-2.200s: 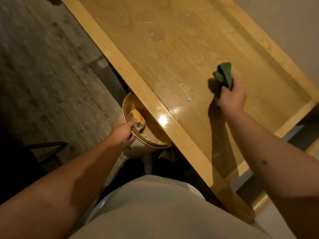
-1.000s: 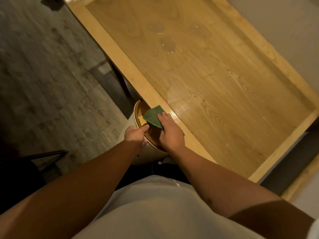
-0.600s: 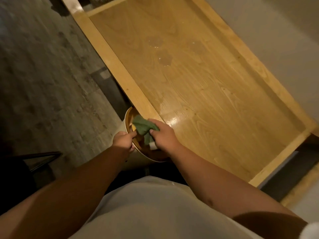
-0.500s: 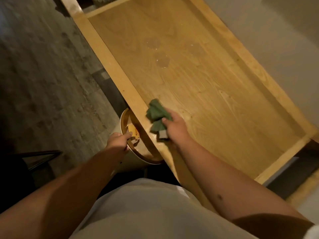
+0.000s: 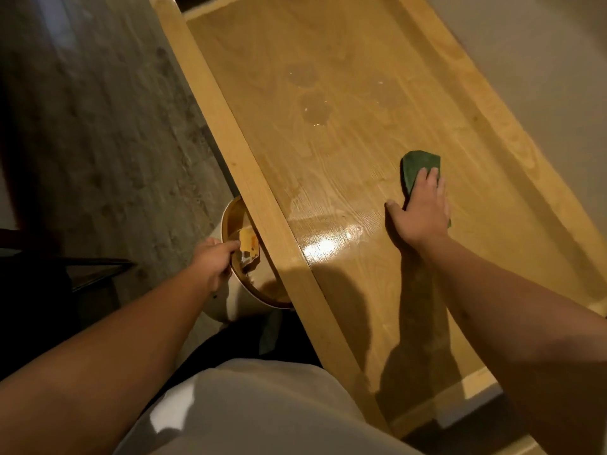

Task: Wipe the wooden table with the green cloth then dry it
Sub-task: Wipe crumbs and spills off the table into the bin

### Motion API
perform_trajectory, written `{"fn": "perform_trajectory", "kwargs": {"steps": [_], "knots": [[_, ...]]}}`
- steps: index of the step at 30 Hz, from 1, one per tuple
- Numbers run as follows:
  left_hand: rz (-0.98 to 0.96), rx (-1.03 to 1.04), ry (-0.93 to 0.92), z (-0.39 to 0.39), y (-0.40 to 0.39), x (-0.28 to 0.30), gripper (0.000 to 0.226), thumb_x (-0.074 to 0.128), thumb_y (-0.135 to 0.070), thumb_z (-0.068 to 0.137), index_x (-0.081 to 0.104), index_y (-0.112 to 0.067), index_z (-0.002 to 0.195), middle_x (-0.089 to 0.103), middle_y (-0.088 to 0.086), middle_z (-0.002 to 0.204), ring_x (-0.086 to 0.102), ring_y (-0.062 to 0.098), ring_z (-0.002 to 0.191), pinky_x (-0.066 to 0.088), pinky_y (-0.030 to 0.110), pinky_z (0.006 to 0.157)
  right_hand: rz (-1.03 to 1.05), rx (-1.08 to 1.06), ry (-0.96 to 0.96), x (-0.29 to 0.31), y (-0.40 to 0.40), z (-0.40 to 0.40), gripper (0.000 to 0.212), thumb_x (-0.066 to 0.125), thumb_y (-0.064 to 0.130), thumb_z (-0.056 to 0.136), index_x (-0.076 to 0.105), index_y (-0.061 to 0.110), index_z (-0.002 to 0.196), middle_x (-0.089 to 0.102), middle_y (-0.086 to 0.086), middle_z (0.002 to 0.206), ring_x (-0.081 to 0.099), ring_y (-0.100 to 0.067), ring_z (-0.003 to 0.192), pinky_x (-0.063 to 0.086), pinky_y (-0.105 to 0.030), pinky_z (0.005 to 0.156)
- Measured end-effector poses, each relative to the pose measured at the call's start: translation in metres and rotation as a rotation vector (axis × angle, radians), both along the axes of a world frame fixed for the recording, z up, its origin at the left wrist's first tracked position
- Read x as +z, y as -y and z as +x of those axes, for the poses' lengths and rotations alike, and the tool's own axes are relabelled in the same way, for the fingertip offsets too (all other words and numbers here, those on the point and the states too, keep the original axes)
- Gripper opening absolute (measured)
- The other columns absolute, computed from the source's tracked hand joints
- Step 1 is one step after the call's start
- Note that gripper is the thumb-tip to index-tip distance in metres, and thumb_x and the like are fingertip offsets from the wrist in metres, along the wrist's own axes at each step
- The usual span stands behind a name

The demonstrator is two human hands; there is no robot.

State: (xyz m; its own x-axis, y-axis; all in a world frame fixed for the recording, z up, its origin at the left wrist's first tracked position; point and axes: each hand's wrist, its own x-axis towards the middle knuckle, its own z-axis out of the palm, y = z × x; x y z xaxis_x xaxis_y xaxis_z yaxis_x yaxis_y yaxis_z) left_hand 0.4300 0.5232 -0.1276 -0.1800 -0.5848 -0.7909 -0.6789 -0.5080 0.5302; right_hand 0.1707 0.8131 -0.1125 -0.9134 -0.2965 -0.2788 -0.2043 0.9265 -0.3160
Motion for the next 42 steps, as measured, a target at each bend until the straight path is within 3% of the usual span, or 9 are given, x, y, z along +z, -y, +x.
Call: {"fn": "perform_trajectory", "kwargs": {"steps": [6, 11, 18, 24, 27, 32, 35, 38, 42], "knots": [[-0.034, 0.035, 0.005, -0.001, -0.004, 0.004, 0.013, 0.072, -0.014, 0.086, 0.059, -0.011, 0.086, 0.074, 0.014, 0.073, 0.074, 0.027, 0.064, 0.061, 0.043, 0.065, 0.015, 0.176, -0.029, 0.000, 0.034, 0.004, 0.093, 0.058, 0.050, 0.091, 0.007, 0.009, 0.157, 0.005, -0.014, 0.166, 0.003, -0.033, 0.152, 0.016, -0.051, 0.120], [-0.043, 0.037, 0.019, -0.007, -0.007, 0.014, 0.015, 0.070, -0.013, 0.088, 0.056, -0.014, 0.082, 0.071, 0.013, 0.073, 0.071, 0.023, 0.060, 0.059, 0.036, 0.056, 0.011, 0.287, -0.051, -0.004, 0.065, 0.028, 0.088, 0.055, 0.048, 0.092, 0.011, 0.006, 0.156, 0.009, -0.016, 0.165, 0.007, -0.036, 0.151, 0.021, -0.051, 0.118], [-0.051, 0.055, 0.015, -0.010, 0.001, 0.010, 0.015, 0.069, -0.012, 0.089, 0.056, -0.013, 0.082, 0.071, 0.007, 0.063, 0.070, 0.017, 0.053, 0.054, 0.028, 0.049, -0.072, 0.429, -0.046, -0.009, 0.109, 0.072, 0.072, 0.045, 0.034, 0.098, 0.011, 0.012, 0.157, 0.010, -0.010, 0.166, 0.010, -0.029, 0.152, 0.012, -0.045, 0.120], [-0.169, 0.083, 0.014, -0.014, 0.006, 0.007, 0.017, 0.070, -0.015, 0.087, 0.054, -0.016, 0.081, 0.069, 0.010, 0.075, 0.068, 0.019, 0.058, 0.053, 0.028, 0.048, -0.176, 0.506, 0.038, -0.015, 0.142, 0.110, 0.065, 0.043, 0.024, 0.100, 0.012, 0.014, 0.157, 0.011, -0.006, 0.165, 0.010, -0.026, 0.152, 0.004, -0.037, 0.116], [-0.196, 0.059, 0.010, -0.015, 0.010, 0.007, 0.019, 0.070, -0.016, 0.086, 0.052, -0.019, 0.081, 0.069, 0.011, 0.078, 0.068, 0.024, 0.064, 0.060, 0.039, 0.059, -0.203, 0.491, 0.149, -0.017, 0.158, 0.126, 0.073, 0.048, 0.008, 0.096, 0.011, 0.020, 0.157, 0.007, -0.002, 0.166, 0.005, -0.023, 0.152, 0.003, -0.036, 0.116], [-0.253, -0.014, 0.011, -0.013, 0.013, 0.011, 0.015, 0.068, -0.017, 0.083, 0.054, -0.019, 0.083, 0.066, 0.013, 0.078, 0.064, 0.025, 0.067, 0.057, 0.044, 0.064, -0.274, 0.607, 0.006, -0.020, 0.166, 0.150, 0.063, 0.052, 0.009, 0.098, 0.026, 0.014, 0.155, 0.024, -0.007, 0.163, 0.019, -0.025, 0.150, 0.016, -0.041, 0.120], [-0.264, -0.024, -0.008, -0.012, 0.012, 0.012, 0.021, 0.066, -0.015, 0.082, 0.052, -0.024, 0.070, 0.062, 0.002, 0.060, 0.059, 0.018, 0.052, 0.050, 0.031, 0.045, -0.374, 0.705, 0.024, -0.015, 0.168, 0.159, 0.061, 0.065, 0.016, 0.093, 0.041, 0.008, 0.148, 0.041, -0.014, 0.154, 0.037, -0.030, 0.143, 0.031, -0.045, 0.116], [-0.277, -0.047, 0.017, -0.013, 0.012, 0.011, 0.032, 0.064, -0.018, 0.079, 0.053, -0.032, 0.053, 0.053, -0.009, 0.044, 0.052, 0.016, 0.046, 0.040, 0.027, 0.042, -0.587, 0.581, 0.263, -0.003, 0.172, 0.160, 0.049, 0.054, 0.009, 0.093, 0.051, 0.012, 0.142, 0.059, -0.013, 0.138, 0.056, -0.029, 0.125, 0.045, -0.043, 0.102], [-0.293, -0.049, 0.036, -0.012, 0.014, 0.009, 0.024, 0.066, -0.020, 0.078, 0.051, -0.026, 0.059, 0.061, 0.005, 0.063, 0.058, 0.025, 0.060, 0.048, 0.040, 0.057, -0.769, 0.042, 0.582, 0.015, 0.170, 0.136, 0.048, 0.048, 0.009, 0.098, 0.049, 0.027, 0.142, 0.063, 0.002, 0.124, 0.065, -0.011, 0.094, 0.059, -0.028, 0.077]]}}
